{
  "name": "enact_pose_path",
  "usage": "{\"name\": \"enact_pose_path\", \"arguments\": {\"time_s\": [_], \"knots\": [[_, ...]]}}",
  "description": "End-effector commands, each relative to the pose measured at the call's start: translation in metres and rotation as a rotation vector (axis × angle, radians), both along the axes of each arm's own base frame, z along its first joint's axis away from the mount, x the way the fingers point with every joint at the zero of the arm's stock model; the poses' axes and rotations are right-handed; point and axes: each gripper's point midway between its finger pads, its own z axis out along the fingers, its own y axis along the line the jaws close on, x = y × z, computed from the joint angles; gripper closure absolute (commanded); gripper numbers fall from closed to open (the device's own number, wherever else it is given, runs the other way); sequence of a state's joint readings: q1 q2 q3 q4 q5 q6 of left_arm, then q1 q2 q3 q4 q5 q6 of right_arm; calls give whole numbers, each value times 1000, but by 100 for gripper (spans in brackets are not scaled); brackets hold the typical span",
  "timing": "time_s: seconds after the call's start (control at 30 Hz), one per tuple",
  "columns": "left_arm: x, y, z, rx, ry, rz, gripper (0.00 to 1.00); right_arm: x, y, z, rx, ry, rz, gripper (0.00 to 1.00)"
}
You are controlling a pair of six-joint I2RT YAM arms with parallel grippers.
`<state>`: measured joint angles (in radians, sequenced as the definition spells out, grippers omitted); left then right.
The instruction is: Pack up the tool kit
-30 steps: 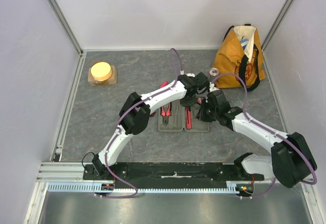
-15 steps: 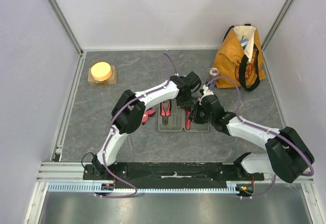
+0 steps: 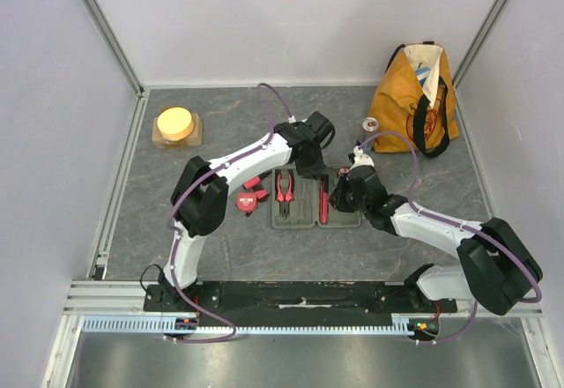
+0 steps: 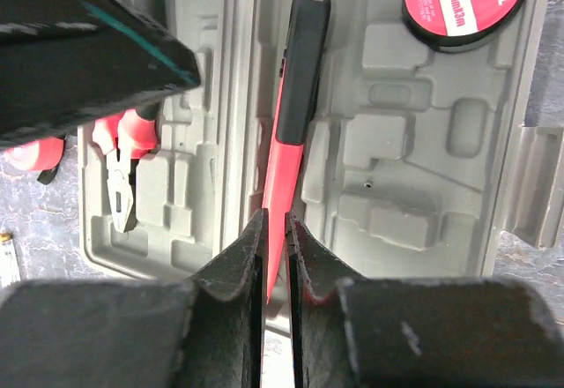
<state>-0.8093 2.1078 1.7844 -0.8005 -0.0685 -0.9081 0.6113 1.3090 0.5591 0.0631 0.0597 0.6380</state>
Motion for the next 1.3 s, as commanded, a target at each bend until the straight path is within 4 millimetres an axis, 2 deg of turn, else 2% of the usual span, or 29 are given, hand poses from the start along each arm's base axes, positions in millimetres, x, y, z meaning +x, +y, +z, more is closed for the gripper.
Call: {"name": "enact_pose_path", "arguments": {"time_s": [0.0, 0.27, 0.43, 0.7, 1.0, 1.27], "knots": [[9, 5, 36, -90, -52, 59, 88, 16, 2, 14, -6, -57, -27, 82], [3, 26, 16, -96, -2, 73, 88, 26, 13, 7, -36, -29, 8, 82], [2, 28, 9, -87, 7, 58, 88, 30, 13, 0, -63, -13, 7, 82], [-5, 29, -3, -85, 54, 36, 89, 20, -10, -32, -190, 83, -41, 89], [-4, 25, -3, -110, 62, 9, 89, 24, -2, -36, -199, 104, -7, 92], [-9, 25, -17, -99, 98, -8, 89, 5, -16, -75, -296, 240, -12, 98]]}}
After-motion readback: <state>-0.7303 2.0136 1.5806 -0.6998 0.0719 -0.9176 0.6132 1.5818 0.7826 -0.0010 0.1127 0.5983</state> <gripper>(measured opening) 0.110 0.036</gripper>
